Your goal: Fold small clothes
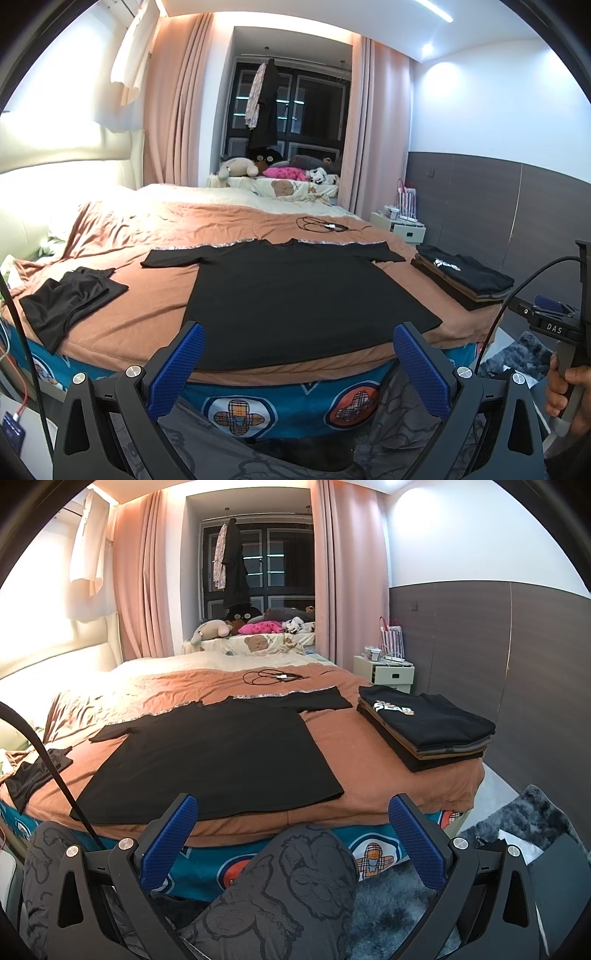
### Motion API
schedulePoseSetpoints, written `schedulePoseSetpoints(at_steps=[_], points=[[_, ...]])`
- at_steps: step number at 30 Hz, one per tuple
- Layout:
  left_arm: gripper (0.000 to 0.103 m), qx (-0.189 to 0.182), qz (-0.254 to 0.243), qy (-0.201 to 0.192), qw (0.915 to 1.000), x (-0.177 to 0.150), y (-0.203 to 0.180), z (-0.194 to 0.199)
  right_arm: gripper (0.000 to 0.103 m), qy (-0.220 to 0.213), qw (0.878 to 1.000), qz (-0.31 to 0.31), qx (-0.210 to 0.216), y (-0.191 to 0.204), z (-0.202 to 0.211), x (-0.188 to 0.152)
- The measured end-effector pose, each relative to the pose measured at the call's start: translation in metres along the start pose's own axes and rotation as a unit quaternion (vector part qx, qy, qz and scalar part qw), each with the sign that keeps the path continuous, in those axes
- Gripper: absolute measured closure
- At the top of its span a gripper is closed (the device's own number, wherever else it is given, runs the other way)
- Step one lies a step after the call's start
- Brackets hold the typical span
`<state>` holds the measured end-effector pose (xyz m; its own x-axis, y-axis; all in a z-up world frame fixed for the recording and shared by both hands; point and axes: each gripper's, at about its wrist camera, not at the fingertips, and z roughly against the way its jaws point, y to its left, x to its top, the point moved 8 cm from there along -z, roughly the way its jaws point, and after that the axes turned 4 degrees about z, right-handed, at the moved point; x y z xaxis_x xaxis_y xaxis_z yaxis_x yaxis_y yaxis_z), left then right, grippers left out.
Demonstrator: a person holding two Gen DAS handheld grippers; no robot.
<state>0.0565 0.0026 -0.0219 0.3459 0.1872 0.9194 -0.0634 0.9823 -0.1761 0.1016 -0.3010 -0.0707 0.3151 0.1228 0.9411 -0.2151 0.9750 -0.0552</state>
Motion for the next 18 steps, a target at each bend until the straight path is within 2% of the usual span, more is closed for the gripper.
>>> schedulePoseSetpoints(at_steps=[8,18], points=[[0.001,-0.001,0.000,0.000,1.0000,-0.0011,0.0007,0.0001,0.000,0.003,1.000,0.003,-0.001,-0.0007,-0.0021,-0.0011],[0.001,-0.002,-0.004,0.000,1.0000,-0.0049,0.0028,-0.0030,0.000,0.000,1.000,0.000,0.017,0.0001,-0.0044,0.0009]])
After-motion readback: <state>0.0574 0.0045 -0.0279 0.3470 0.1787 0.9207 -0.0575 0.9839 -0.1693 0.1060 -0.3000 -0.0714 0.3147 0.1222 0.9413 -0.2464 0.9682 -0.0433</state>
